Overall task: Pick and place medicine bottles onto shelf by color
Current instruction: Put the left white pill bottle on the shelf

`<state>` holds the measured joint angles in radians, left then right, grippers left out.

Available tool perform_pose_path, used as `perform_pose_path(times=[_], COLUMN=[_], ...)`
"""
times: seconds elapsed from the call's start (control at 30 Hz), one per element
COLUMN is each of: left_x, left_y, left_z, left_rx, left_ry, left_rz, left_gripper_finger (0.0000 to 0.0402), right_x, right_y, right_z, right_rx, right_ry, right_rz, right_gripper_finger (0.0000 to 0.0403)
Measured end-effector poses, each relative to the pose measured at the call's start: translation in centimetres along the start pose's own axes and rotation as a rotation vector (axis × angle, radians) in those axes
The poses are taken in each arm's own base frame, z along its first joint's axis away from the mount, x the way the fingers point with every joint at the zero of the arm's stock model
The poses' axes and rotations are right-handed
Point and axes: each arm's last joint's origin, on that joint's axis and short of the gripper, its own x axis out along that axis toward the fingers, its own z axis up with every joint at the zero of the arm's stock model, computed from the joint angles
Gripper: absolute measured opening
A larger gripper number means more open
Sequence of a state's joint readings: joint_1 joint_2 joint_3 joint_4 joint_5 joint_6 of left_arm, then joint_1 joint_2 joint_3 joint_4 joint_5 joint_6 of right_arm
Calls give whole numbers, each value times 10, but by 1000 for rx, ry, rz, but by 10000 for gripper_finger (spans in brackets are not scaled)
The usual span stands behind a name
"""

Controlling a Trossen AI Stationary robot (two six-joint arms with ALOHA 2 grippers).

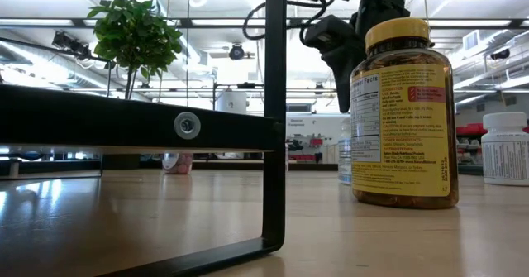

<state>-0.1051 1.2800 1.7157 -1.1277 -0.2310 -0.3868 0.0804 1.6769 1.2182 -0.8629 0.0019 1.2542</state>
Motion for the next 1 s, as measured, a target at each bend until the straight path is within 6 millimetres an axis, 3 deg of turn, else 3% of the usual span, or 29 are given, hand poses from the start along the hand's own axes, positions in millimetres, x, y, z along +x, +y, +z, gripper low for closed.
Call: perform_pose_path(times=[0.43, 0.87, 1.0], left_x=[0, 0, 0], left_y=[-1, -1, -1], left_z=[-1, -2, -2], left_rx=[-18, -23, -41], left_ry=[4, 13, 16], left_rz=[-4, 1, 2], left_gripper_finger=[137, 133, 134], right_x=[11, 9, 7], right_y=[3, 19, 18], right_z=[1, 4, 1], right_rx=[-46, -112, -208], right_ry=[-3, -62, 18], right_rz=[-9, 146, 171], right_gripper_finger=[193, 77, 66])
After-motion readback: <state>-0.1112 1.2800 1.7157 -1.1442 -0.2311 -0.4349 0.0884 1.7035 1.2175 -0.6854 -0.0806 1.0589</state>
